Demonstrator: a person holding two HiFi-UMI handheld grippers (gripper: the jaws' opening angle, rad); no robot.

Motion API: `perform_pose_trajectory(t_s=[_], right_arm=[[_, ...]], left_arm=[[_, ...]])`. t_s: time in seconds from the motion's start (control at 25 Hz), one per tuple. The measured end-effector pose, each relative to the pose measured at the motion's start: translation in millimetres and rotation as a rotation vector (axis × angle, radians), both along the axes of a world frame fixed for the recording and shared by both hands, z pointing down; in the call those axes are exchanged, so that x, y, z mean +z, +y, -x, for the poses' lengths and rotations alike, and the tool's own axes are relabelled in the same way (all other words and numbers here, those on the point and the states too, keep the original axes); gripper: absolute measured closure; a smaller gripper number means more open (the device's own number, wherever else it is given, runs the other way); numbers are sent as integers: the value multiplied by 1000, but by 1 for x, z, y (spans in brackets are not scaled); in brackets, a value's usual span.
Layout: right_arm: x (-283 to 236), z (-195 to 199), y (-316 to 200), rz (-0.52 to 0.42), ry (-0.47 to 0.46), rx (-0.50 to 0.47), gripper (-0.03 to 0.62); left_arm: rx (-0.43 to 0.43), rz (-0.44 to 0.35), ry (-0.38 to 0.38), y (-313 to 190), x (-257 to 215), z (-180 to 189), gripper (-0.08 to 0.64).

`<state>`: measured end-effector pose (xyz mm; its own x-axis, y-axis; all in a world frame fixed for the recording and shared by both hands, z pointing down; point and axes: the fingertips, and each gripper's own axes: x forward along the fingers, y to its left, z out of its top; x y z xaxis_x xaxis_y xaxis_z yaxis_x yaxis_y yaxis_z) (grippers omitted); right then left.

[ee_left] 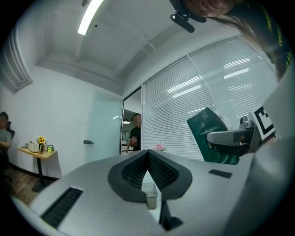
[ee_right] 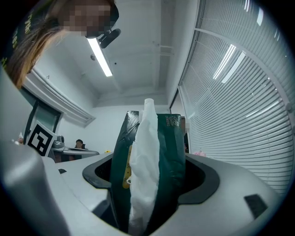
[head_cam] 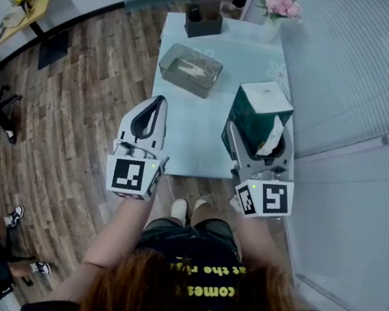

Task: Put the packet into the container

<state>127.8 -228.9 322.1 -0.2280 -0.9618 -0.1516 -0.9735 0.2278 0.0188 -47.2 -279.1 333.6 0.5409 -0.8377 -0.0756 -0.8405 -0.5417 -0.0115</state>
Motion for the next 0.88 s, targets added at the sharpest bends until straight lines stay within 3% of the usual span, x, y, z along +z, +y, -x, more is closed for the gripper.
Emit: perform_pose_trajectory(t_s=[0.2,0.52,0.88], right_arm=[[6,-10,-34,18,-10,-9,200],[16,-19,-51,7,-27,-66,200],[3,-49,-109,-5,-34,-148,200]], left_arm=[[-7,15,4,-28,6,-7,558],[-86,17,-21,-38,19,-3,558],[-171,8,-17,-87,10,-25,558]])
